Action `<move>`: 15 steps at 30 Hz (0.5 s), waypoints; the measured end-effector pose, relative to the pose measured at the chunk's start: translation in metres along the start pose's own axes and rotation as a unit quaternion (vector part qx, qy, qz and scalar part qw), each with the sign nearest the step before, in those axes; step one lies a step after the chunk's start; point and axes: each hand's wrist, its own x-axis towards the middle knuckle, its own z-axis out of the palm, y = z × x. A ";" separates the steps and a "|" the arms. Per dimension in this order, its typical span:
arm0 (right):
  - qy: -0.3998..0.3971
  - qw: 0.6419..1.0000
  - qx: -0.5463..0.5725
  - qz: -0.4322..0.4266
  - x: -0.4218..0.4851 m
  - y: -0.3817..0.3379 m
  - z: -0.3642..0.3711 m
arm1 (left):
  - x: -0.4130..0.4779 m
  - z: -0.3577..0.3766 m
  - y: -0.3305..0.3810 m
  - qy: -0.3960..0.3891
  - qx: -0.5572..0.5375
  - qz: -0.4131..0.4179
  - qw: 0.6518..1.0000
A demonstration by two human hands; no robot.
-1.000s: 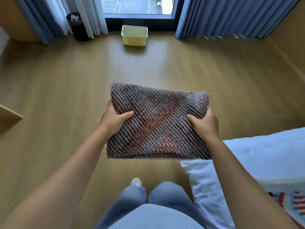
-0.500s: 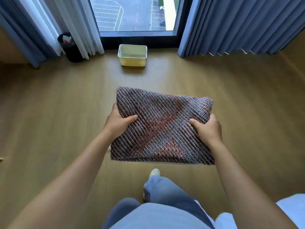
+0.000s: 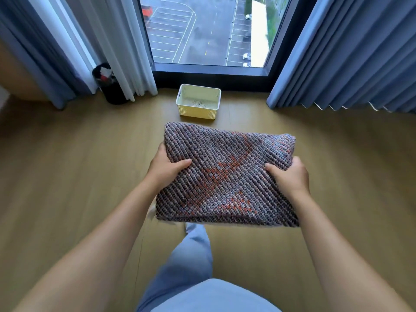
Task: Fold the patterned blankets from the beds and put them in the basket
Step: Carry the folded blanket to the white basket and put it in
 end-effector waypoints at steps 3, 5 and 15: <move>0.004 1.000 0.003 0.017 0.064 -0.035 0.028 | 0.083 -0.004 0.021 0.002 0.012 -0.002 1.000; 0.003 1.000 0.006 0.027 0.105 -0.059 0.043 | 0.135 -0.006 0.037 -0.003 0.020 -0.008 1.000; 0.005 0.999 0.010 0.034 0.315 -0.146 0.113 | 0.377 -0.001 0.092 -0.029 0.041 -0.025 0.998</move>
